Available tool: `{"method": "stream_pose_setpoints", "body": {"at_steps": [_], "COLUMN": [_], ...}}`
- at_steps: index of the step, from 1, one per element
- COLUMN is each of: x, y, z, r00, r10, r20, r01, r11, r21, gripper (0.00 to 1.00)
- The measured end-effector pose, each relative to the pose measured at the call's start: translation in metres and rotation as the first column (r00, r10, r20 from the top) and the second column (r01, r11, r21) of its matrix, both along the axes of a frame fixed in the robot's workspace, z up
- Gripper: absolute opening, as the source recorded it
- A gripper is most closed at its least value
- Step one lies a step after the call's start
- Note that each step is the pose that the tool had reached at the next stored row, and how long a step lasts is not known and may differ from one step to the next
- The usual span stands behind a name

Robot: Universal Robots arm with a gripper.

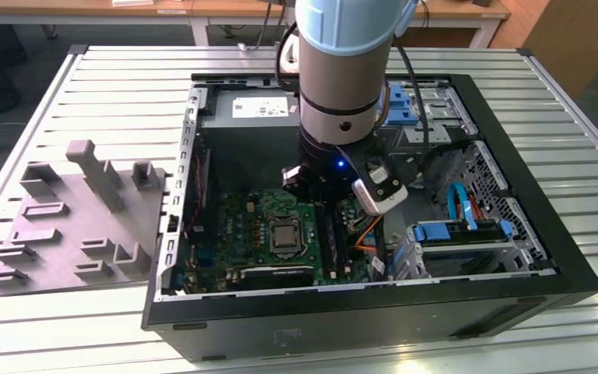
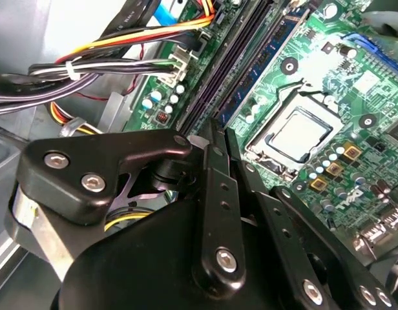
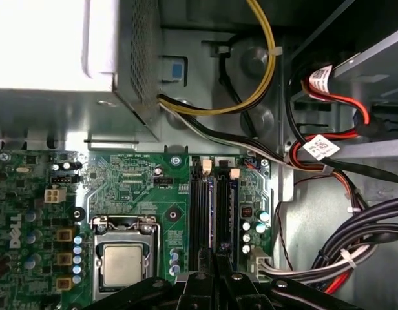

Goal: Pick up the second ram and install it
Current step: 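Insert the second ram into the second slot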

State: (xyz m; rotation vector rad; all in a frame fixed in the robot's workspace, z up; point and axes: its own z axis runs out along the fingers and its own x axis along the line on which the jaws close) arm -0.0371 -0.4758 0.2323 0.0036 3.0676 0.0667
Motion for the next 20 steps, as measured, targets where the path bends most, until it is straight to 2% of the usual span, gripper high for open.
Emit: {"method": "stream_pose_setpoints", "body": {"at_steps": [20], "x": [-0.0022], "y": [0.0001], "z": [-0.0064], "r00": [1.0000], "r10": [0.000], "r20": [0.0001], "r01": [0.000], "r11": [1.0000], "r21": [0.0004], "gripper": [0.13]}}
